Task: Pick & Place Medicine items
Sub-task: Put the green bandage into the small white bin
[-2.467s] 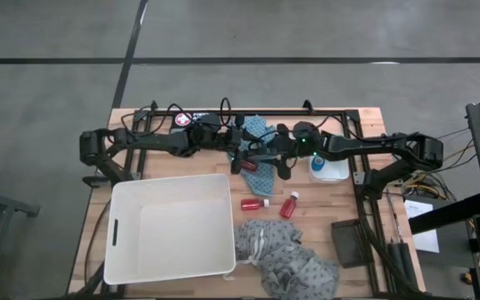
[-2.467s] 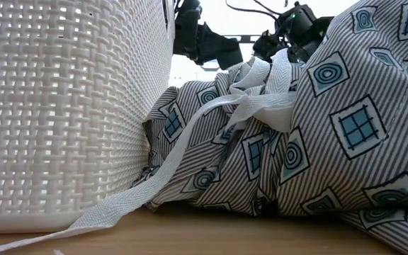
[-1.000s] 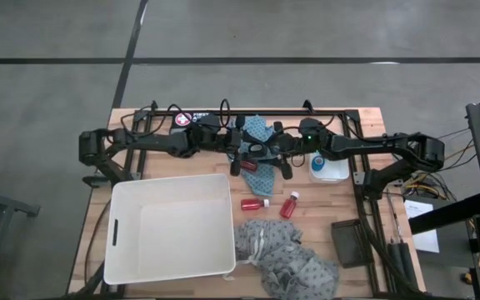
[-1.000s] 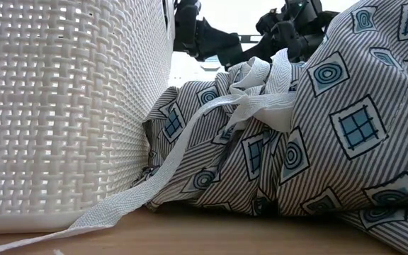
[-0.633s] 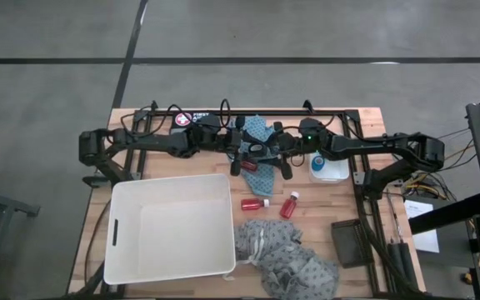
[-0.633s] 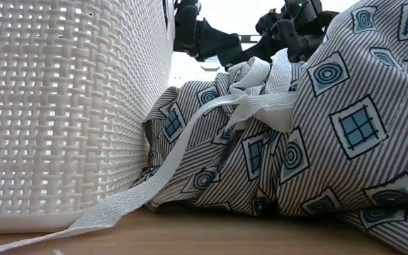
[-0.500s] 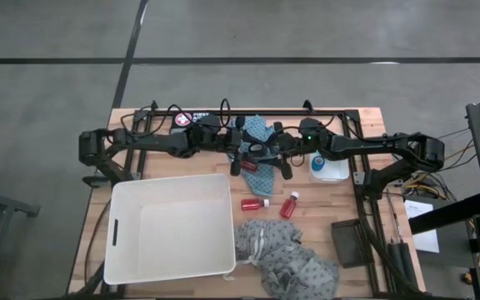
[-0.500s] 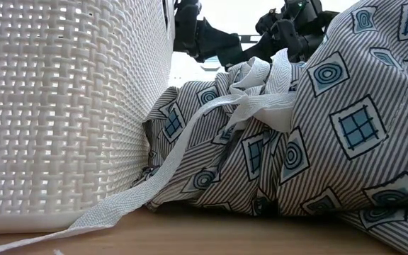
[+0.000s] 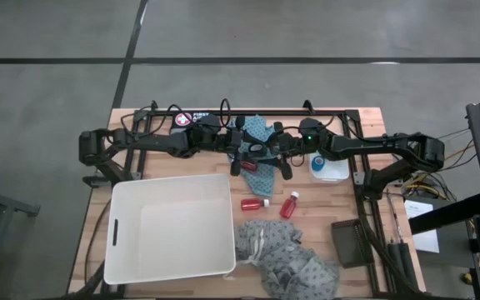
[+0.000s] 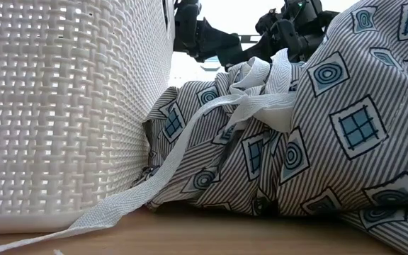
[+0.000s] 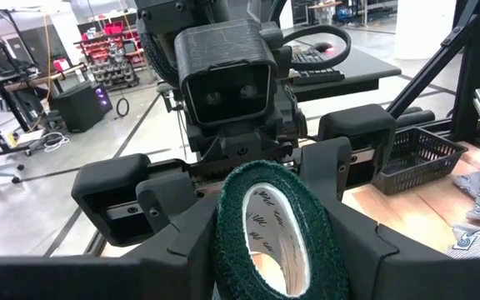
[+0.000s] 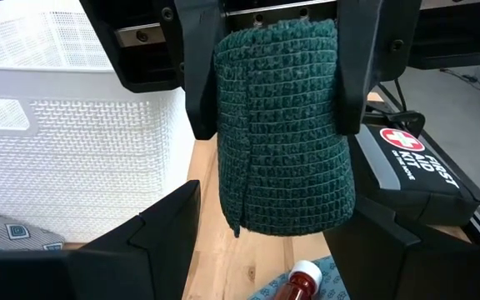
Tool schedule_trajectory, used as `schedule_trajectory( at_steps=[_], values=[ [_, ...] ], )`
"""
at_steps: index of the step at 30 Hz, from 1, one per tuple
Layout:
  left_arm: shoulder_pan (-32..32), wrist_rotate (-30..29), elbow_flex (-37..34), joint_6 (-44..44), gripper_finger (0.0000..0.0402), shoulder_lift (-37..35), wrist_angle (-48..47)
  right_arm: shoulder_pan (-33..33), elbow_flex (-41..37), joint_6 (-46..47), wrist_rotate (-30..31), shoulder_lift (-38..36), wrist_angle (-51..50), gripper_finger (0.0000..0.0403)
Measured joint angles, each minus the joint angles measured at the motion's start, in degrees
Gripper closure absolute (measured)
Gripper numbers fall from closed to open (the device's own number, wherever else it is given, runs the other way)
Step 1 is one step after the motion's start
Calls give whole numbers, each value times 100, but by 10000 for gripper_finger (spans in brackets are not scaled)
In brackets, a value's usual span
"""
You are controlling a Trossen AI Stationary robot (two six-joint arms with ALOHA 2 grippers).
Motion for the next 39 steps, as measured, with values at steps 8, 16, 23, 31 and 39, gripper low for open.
schedule_trajectory(
  at_steps=[8,16,23,31,39],
  values=[
    [-2,0,2,1,235,0,-6,3,0,0,66,-9,0,170],
    [-2,0,2,1,235,0,-15,4,2,12,90,-9,0,170],
    [-2,-1,2,-2,235,0,-15,4,2,-2,92,-9,-2,157],
    [2,-23,2,0,235,0,-15,7,2,9,87,-9,-2,98],
    [2,-23,2,-2,235,4,-15,9,4,27,84,-7,-2,66]
  ],
)
